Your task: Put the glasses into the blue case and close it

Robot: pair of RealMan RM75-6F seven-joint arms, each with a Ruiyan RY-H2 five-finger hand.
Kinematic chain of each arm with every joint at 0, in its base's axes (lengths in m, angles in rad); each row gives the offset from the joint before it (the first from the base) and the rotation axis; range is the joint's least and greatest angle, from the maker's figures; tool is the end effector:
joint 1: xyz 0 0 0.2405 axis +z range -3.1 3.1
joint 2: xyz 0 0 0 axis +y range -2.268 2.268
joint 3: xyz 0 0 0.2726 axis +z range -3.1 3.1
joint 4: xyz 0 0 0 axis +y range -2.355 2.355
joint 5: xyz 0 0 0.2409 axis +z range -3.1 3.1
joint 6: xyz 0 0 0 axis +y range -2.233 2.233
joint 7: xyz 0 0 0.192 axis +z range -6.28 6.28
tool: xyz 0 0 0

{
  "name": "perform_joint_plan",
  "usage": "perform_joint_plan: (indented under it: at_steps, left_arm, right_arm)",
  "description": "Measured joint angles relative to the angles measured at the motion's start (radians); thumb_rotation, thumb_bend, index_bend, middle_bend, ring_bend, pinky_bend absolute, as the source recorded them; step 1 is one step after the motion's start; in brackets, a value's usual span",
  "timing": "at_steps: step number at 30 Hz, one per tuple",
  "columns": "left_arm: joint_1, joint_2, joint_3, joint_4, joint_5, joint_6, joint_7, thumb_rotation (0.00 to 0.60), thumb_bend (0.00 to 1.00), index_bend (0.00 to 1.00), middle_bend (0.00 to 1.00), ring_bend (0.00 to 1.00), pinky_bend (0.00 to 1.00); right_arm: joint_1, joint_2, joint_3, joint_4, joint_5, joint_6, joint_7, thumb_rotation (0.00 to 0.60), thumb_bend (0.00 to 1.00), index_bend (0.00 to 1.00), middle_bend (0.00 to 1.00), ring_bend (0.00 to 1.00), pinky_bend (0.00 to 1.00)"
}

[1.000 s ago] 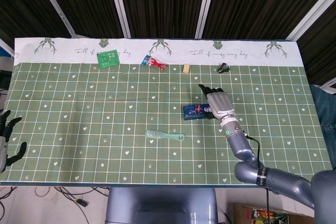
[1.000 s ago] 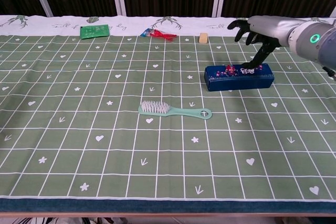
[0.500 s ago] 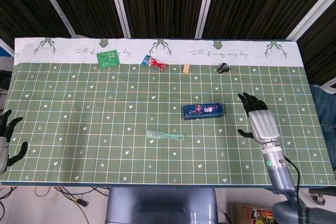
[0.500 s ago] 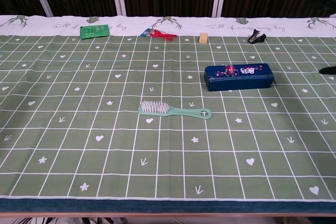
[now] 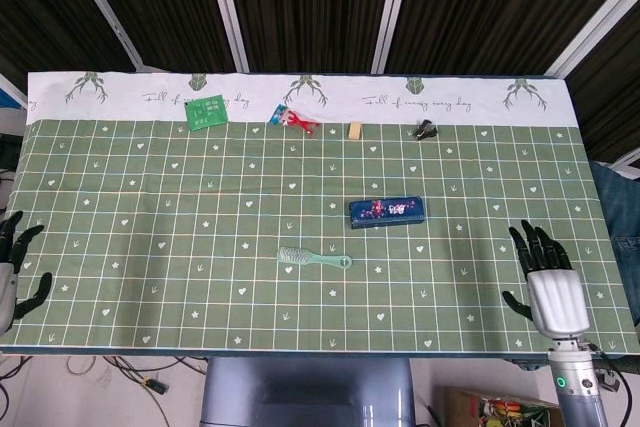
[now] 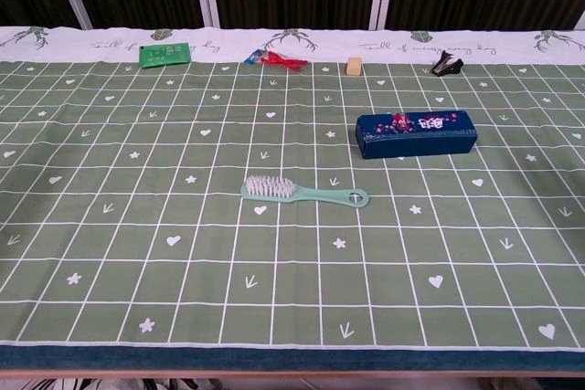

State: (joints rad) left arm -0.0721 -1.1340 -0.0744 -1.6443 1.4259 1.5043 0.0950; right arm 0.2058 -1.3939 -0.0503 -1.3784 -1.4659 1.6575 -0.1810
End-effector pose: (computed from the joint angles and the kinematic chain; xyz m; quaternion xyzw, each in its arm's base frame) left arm -0.3408 0.2332 0.1420 -0.5706 -0.3828 -0.3706 0.6249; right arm -0.3252 -0.2509 0.0774 0.6164 -0.2923 0.3968 0.6142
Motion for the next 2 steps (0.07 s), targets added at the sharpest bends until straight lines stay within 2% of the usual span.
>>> perform_joint_plan:
  at_steps: [2]
  left_arm:
    - [-0.001, 0.003, 0.001, -0.002, -0.001, -0.003, 0.002, 0.6, 0.38, 0.15, 0.0, 0.0, 0.0]
  right_arm:
    - [-0.004, 0.009, -0.003, -0.014, -0.006, -0.002, -0.006, 0.6, 0.08, 0.0, 0.03, 0.09, 0.19]
